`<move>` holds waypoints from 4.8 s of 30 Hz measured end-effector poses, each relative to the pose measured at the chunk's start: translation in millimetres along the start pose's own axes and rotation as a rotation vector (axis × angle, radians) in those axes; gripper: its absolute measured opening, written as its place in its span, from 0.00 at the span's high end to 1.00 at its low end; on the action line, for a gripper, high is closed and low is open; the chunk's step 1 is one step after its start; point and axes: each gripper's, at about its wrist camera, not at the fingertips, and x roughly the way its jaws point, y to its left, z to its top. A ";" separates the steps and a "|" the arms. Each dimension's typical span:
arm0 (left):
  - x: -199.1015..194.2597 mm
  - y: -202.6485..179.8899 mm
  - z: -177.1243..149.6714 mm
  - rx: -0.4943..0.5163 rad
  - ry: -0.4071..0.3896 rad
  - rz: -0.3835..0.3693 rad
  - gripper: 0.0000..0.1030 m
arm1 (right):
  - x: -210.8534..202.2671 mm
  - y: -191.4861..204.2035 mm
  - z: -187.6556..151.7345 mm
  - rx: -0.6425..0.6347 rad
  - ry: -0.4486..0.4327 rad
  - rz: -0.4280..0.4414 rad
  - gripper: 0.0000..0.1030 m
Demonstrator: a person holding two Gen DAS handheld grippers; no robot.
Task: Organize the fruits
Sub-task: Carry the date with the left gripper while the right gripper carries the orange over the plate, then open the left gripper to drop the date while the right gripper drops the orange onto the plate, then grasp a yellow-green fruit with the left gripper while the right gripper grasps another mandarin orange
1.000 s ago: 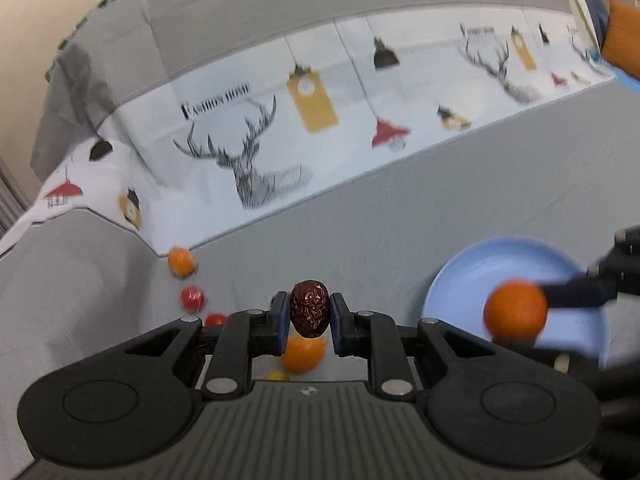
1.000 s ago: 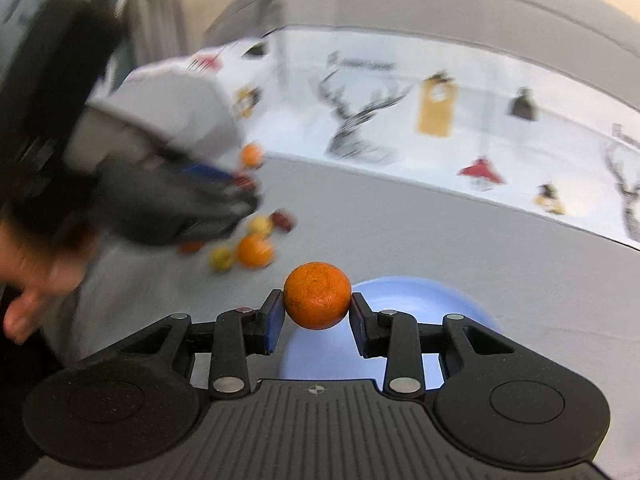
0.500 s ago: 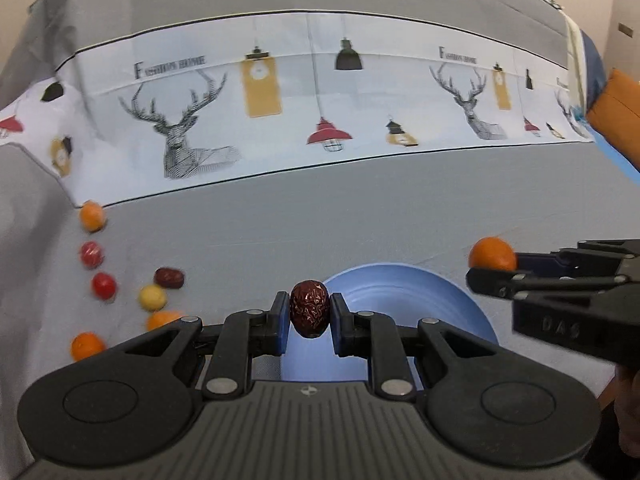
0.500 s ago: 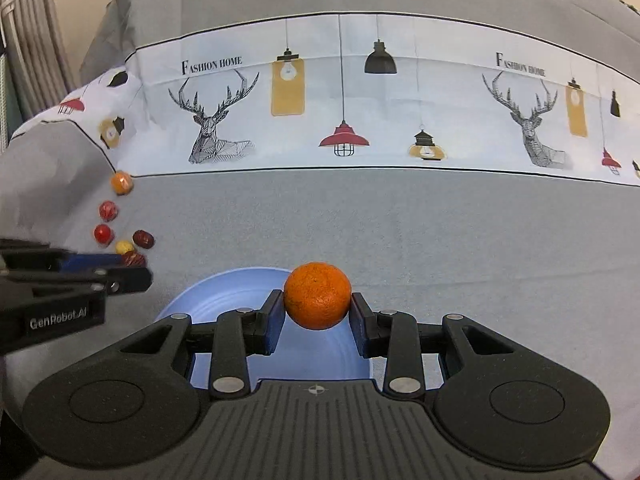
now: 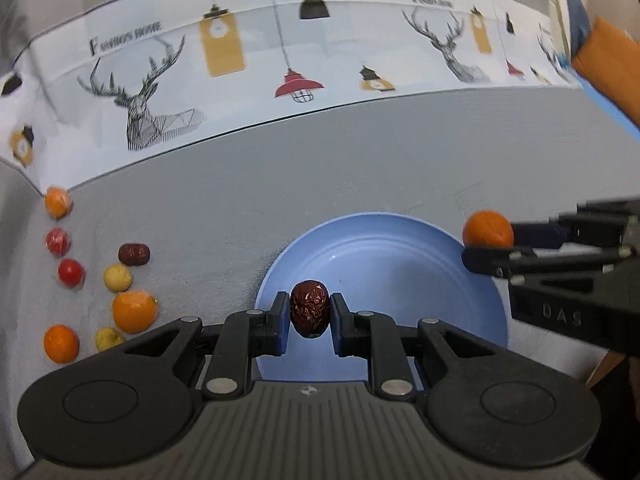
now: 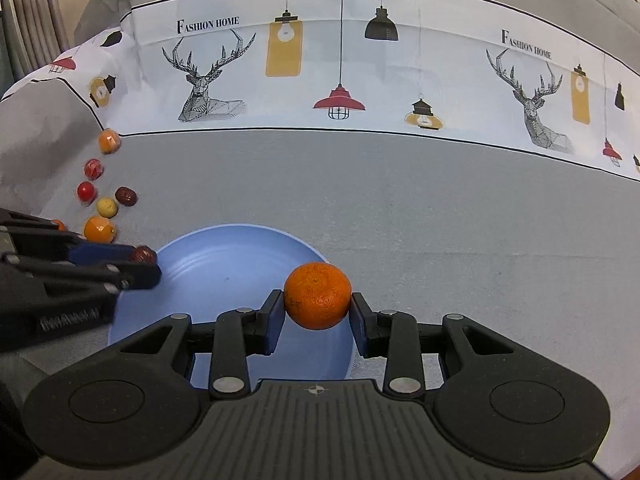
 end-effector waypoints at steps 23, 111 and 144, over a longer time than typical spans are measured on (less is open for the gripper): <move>5.7 -11.3 -2.8 0.077 -0.020 -0.023 0.78 | 5.2 3.1 -1.5 -0.039 0.015 -0.006 0.64; -39.1 61.6 20.0 -0.160 -0.147 0.009 0.81 | -20.5 15.8 26.7 0.070 -0.174 0.006 0.64; 28.7 221.3 -32.8 -0.808 0.166 -0.053 0.78 | 79.7 137.6 78.6 0.111 0.024 0.410 0.44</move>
